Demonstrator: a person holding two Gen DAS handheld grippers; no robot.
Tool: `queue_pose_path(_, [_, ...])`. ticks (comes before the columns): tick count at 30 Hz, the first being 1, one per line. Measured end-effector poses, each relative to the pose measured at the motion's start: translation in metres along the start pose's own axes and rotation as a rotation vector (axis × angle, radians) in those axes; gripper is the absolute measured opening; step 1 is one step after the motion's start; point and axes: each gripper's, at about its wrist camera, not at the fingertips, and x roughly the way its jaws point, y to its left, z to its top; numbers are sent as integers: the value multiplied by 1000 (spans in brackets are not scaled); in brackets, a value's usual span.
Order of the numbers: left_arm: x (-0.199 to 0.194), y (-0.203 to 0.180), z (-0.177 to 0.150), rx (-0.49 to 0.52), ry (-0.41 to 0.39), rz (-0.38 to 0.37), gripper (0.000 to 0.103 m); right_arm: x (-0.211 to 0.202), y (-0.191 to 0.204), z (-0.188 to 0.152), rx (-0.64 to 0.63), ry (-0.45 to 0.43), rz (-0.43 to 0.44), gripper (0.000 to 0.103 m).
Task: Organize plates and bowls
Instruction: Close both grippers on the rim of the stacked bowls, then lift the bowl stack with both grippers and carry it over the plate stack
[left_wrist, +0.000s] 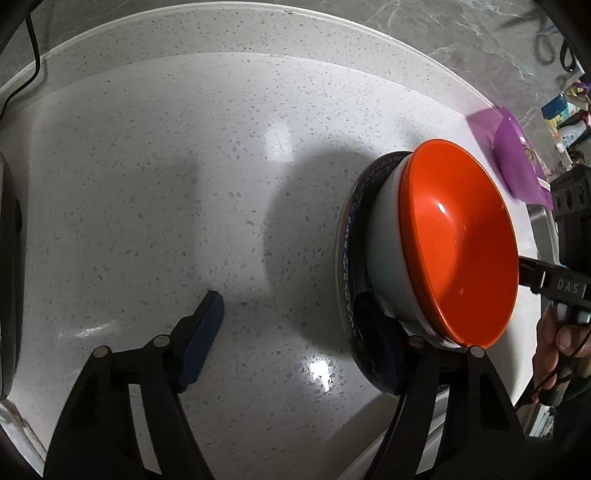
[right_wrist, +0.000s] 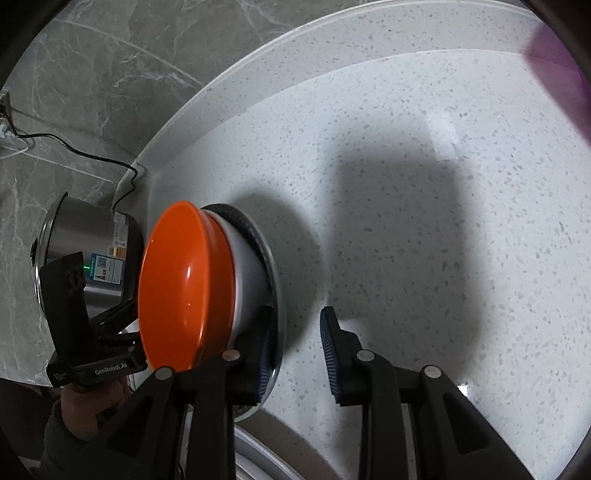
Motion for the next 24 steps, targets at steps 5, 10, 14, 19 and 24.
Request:
queue_pose_path(5, [1, -3, 2, 4, -11, -13, 68, 0, -2, -1, 2, -8, 19, 25])
queue_pose_path(10, [-1, -11, 1, 11, -19, -75, 39, -3, 5, -1, -28, -11, 23, 10])
queue_pose_path(14, [-1, -26, 3, 32, -19, -97, 12, -3, 7, 1, -22, -14, 17, 9])
queue_pose_path(19, [0, -29, 2, 18, -34, -97, 11, -4, 9, 1, -27, -25, -2, 9])
queue_pose_path(24, [-8, -32, -3, 15, -47, -95, 11, -8, 10, -1, -16, -41, -8, 9])
